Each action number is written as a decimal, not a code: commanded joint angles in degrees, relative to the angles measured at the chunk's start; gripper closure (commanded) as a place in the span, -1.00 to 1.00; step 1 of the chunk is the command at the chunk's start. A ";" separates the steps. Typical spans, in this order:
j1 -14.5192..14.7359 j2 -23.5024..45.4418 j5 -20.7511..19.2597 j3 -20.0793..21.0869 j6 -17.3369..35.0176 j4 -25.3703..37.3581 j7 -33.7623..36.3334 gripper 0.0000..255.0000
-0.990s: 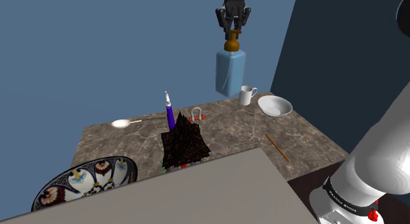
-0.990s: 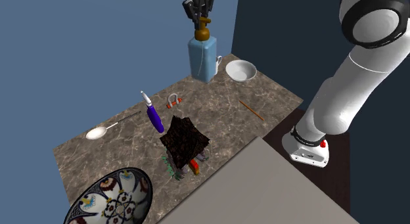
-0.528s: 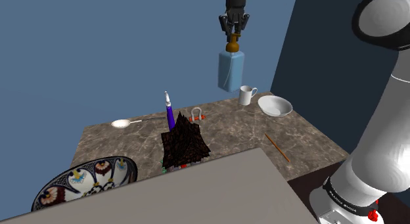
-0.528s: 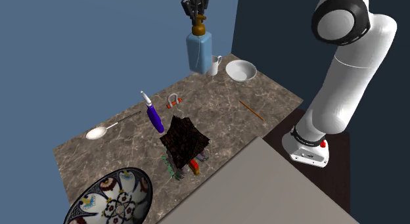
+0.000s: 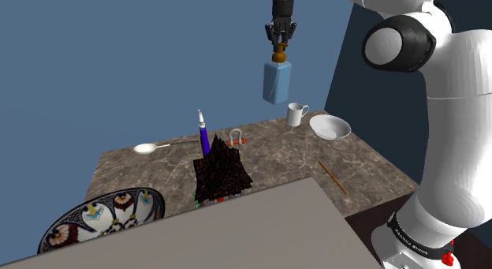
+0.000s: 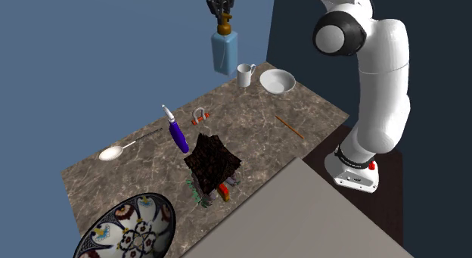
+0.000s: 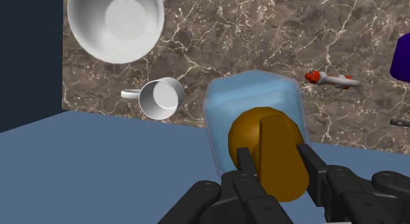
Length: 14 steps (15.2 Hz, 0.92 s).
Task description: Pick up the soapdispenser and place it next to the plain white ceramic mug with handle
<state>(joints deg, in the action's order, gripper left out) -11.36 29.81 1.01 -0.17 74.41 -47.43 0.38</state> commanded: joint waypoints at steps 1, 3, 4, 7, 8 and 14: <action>-1.23 7.37 0.14 -0.28 -3.71 11.12 -1.38 1.00; -1.18 3.81 0.09 -0.28 0.54 3.31 -1.45 1.00; -1.16 2.65 0.08 -0.29 2.16 0.53 -1.47 1.00; -1.12 0.18 0.06 -0.31 6.21 -5.99 -1.53 1.00; -1.11 -0.45 0.05 -0.31 7.40 -7.80 -1.55 1.00; -1.05 -2.99 0.03 -0.32 13.66 -16.60 -1.63 1.00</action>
<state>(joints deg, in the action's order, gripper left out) -12.37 27.60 1.04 -0.47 86.64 -61.88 -1.16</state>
